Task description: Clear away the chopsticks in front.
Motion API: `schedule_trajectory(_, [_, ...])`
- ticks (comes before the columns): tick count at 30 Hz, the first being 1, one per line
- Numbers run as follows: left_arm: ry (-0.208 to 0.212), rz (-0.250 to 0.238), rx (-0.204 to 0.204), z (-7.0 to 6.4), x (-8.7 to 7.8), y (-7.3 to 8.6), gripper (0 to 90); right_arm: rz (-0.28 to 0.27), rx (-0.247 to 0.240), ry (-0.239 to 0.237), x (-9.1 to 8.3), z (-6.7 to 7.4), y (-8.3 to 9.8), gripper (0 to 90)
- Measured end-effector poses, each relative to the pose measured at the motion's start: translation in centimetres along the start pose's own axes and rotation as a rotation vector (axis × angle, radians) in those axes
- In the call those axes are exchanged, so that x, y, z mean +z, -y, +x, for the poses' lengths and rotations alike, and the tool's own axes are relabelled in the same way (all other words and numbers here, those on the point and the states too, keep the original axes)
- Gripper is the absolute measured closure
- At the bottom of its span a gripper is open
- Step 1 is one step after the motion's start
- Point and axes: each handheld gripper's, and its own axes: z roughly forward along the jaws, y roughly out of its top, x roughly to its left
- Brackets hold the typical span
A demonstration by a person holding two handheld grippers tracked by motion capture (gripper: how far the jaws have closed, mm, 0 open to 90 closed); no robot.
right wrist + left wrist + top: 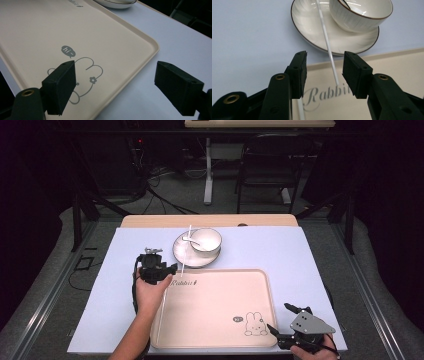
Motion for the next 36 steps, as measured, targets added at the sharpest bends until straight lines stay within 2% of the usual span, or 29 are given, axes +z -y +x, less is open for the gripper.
schedule_trajectory(2, [0.003, 0.003, 0.002, 0.1, 0.3, -0.3, 54.4, -0.001, -0.001, 0.000, 0.0, 0.0, 0.0, 17.1])
schedule_trajectory(3, [0.016, -0.001, -0.014, 0.3, 0.8, -0.8, 54.4, -0.001, -0.001, -0.001, 0.0, 0.0, 0.0, 17.1])
schedule_trajectory(7, [0.033, -0.009, -0.035, 0.7, 1.8, -1.6, 54.5, -0.001, -0.002, -0.001, 0.0, 0.0, 0.0, 17.1])
schedule_trajectory(12, [0.025, -0.007, -0.042, 1.2, 2.6, -2.0, 55.2, -0.003, 0.000, 0.001, -0.1, 0.0, 0.0, 17.1])
schedule_trajectory(18, [0.027, -0.012, -0.074, 1.9, 3.3, -2.7, 56.4, -0.003, 0.001, 0.003, -0.1, 0.0, 0.0, 17.0])
schedule_trajectory(24, [0.022, -0.021, -0.064, 2.0, 3.6, -3.4, 57.8, -0.001, 0.002, 0.004, -0.2, 0.1, 0.1, 17.1])
schedule_trajectory(25, [0.008, -0.020, -0.037, 1.9, 3.9, -3.7, 57.9, -0.001, 0.003, 0.004, -0.2, 0.1, 0.1, 17.1])
schedule_trajectory(27, [0.001, -0.027, -0.021, 1.9, 4.2, -4.0, 58.5, -0.001, 0.003, 0.004, -0.2, 0.1, 0.1, 17.0])
schedule_trajectory(30, [0.005, -0.029, -0.032, 1.9, 4.5, -4.3, 59.6, -0.001, -0.001, 0.004, -0.2, 0.1, 0.1, 17.0])
schedule_trajectory(33, [-0.002, -0.010, -0.049, 1.8, 5.5, -4.7, 61.2, 0.001, 0.002, 0.004, -0.2, 0.1, 0.1, 17.0])
schedule_trajectory(36, [-0.002, -0.005, -0.046, 1.6, 6.3, -4.8, 62.7, -0.002, 0.001, 0.005, -0.2, 0.0, 0.1, 17.1])
